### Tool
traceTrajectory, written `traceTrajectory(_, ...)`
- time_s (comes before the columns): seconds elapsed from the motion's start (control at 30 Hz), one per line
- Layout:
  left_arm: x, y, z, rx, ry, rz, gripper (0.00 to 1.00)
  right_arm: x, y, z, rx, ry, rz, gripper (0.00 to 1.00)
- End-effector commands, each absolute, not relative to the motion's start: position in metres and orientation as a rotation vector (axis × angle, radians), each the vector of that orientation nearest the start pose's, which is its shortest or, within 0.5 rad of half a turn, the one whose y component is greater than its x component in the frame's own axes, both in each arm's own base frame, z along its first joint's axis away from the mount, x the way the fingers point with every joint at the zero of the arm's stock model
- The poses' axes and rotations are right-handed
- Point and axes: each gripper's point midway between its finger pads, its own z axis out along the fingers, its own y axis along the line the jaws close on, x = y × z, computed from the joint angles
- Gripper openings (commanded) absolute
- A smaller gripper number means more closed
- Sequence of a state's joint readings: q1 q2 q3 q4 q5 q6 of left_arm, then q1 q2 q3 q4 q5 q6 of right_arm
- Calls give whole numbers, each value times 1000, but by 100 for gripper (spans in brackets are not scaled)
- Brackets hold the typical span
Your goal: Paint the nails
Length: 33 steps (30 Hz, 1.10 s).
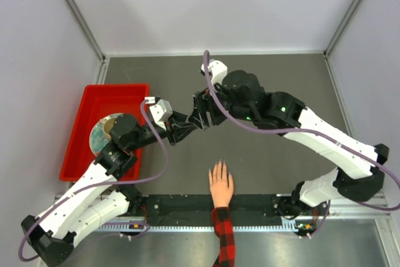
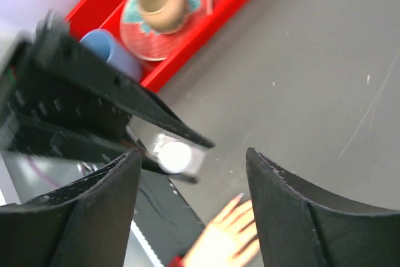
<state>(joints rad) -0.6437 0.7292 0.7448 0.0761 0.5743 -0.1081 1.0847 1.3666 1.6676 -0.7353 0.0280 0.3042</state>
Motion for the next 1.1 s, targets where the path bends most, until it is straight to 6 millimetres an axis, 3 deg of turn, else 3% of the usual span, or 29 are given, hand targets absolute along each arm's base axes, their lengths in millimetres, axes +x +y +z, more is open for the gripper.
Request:
traceTrajectory(0.0,211,-235,321,744,1319,-782,0,200,352,366,-439,2095,796,64)
traceTrajectory(0.03,212,-235,322,738,1312,-778,0,201,358,361,-421,2122,802,54)
traceTrajectory(0.13,215,-232,321,713,1309,-759,0,205,367,367,-401,2137,806,37)
traceTrajectory(0.2,218,-229,321,691,1315,-749,0,205,370,366,-404,2149,813,33)
traceTrajectory(0.5,214,-226,321,675,1317,-755,0,205,380,356,-468,2164,798,30)
traceTrajectory(0.9,206,-231,319,697,1337,-815,0,208,386,361,-555,2106,785,32)
traceTrajectory(0.97,205,-233,319,705,1342,-828,0,209,386,360,-565,2106,781,30)
traceTrajectory(1.07,198,-236,321,724,1339,-867,0,204,389,360,-607,2101,807,14)
